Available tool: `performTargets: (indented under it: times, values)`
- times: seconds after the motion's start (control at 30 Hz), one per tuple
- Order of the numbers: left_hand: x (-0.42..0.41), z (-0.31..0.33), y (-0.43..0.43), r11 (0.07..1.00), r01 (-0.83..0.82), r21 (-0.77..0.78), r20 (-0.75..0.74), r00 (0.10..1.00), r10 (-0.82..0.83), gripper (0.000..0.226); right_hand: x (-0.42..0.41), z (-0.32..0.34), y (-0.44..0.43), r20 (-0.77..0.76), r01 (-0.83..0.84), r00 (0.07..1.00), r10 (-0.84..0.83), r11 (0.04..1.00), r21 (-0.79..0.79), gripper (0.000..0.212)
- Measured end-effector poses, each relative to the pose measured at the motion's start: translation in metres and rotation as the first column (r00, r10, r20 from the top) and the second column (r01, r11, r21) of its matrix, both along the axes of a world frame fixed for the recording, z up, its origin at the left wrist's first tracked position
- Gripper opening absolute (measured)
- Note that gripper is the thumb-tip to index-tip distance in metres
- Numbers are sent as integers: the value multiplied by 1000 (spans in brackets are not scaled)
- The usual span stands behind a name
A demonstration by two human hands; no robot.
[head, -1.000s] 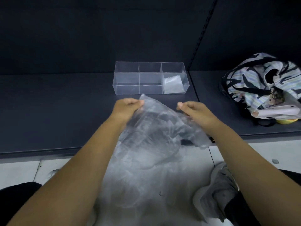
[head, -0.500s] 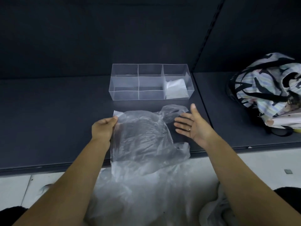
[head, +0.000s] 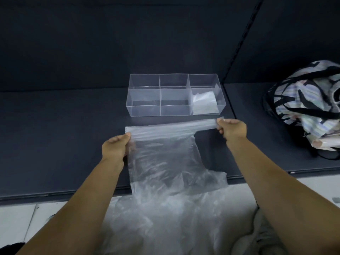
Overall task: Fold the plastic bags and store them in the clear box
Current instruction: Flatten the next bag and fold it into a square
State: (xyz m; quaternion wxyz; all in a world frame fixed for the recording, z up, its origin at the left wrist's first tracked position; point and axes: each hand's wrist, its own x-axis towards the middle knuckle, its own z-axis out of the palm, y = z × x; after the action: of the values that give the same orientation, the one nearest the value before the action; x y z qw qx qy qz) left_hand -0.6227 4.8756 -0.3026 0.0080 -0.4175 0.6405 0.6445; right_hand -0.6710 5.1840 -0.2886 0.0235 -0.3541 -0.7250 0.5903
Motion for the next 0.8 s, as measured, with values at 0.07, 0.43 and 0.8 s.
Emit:
performTargets:
  times: [0.07,0.43,0.8]
  values:
    - [-5,3,2,1000,17,10,-10,1000,-17,15,-2,5,6,-38,-32,999,33,999,27,14]
    - [36,6,-6,971,108,213,79,989,-128,39,85,17,38,299,-186,936,183,982,-22,24]
    - [109,9,18,934,170,313,178,956,-234,23,152,10,20,192,-697,717,671,694,180,11]
